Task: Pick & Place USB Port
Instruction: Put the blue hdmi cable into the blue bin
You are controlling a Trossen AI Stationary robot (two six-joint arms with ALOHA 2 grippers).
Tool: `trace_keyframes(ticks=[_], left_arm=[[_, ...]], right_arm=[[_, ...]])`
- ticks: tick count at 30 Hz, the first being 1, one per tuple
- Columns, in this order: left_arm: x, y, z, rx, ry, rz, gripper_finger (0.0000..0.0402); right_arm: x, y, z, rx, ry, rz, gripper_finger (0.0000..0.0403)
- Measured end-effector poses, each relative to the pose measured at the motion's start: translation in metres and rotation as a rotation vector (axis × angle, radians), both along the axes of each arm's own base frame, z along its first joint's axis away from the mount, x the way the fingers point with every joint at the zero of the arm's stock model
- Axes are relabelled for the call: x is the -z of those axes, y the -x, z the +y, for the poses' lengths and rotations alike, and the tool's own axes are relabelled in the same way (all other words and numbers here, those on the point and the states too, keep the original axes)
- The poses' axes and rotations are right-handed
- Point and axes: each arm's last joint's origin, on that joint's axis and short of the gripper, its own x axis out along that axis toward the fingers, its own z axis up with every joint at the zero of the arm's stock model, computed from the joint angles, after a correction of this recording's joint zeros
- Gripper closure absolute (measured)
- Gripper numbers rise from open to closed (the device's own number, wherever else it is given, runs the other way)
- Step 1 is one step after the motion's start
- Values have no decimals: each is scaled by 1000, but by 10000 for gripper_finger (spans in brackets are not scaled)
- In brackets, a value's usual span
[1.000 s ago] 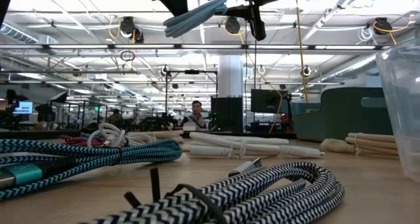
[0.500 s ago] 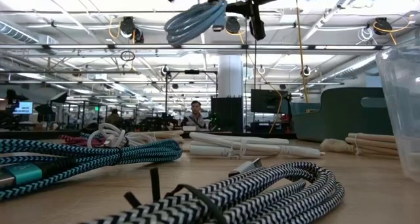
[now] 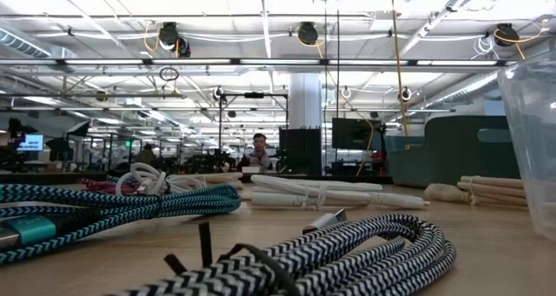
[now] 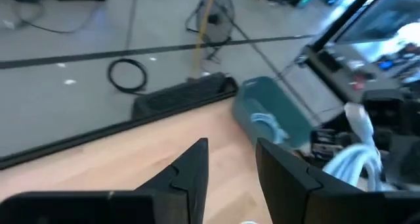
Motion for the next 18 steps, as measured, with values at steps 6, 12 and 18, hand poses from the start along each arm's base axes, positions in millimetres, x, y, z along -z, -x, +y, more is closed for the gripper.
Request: trace_keyframes(ticks=[6, 12, 18], left_arm=[[9, -8, -7, 131, -11, 48, 273], [55, -41, -9, 166, 68, 113, 273], [117, -75, -11, 229, 191, 102, 273]], right_arm=[[-17, 13, 2, -30, 18, -101, 355], [-37, 36, 5, -14, 77, -173, 355], [-61, 74, 6, 17, 87, -236, 355]])
